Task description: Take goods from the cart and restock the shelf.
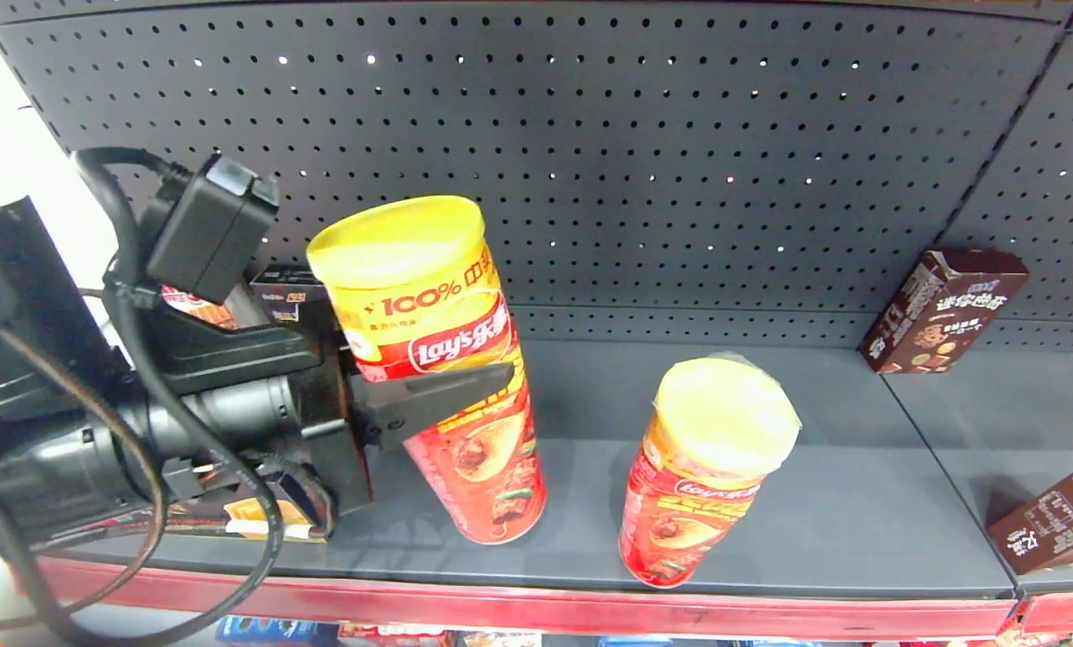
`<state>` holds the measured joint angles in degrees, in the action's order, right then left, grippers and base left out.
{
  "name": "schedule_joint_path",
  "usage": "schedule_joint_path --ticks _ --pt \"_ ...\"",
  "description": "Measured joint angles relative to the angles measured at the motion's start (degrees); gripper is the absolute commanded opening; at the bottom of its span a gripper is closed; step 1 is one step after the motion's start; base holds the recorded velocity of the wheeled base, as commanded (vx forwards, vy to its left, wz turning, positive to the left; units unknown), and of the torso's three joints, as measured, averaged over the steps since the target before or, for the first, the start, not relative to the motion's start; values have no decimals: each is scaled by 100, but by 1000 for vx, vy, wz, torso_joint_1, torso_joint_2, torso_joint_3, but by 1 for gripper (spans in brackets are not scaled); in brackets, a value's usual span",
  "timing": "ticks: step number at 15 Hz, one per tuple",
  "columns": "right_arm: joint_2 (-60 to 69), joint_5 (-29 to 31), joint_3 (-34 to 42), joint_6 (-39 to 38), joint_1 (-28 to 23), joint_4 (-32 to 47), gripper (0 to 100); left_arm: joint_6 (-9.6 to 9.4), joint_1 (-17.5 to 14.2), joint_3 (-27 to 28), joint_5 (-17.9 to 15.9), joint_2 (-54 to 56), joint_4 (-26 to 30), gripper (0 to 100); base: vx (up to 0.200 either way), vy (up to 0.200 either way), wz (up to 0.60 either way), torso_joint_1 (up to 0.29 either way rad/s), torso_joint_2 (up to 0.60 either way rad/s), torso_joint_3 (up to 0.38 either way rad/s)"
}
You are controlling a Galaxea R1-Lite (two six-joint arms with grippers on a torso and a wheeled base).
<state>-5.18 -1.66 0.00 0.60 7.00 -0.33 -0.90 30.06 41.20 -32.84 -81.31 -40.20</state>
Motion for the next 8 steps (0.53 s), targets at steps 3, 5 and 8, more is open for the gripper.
schedule_joint_path --ticks 3,5,8 --pt "0 2 0 0 0 1 100 -65 -105 433 28 -461 13 0 0 0 0 0 0 0" --pt "0 2 0 0 0 1 100 -119 -190 840 -13 -920 20 0 0 0 0 0 0 0" --pt "-2 2 0 0 0 0 100 -372 -226 1601 -33 -1685 0 0 0 0 0 0 0 0"
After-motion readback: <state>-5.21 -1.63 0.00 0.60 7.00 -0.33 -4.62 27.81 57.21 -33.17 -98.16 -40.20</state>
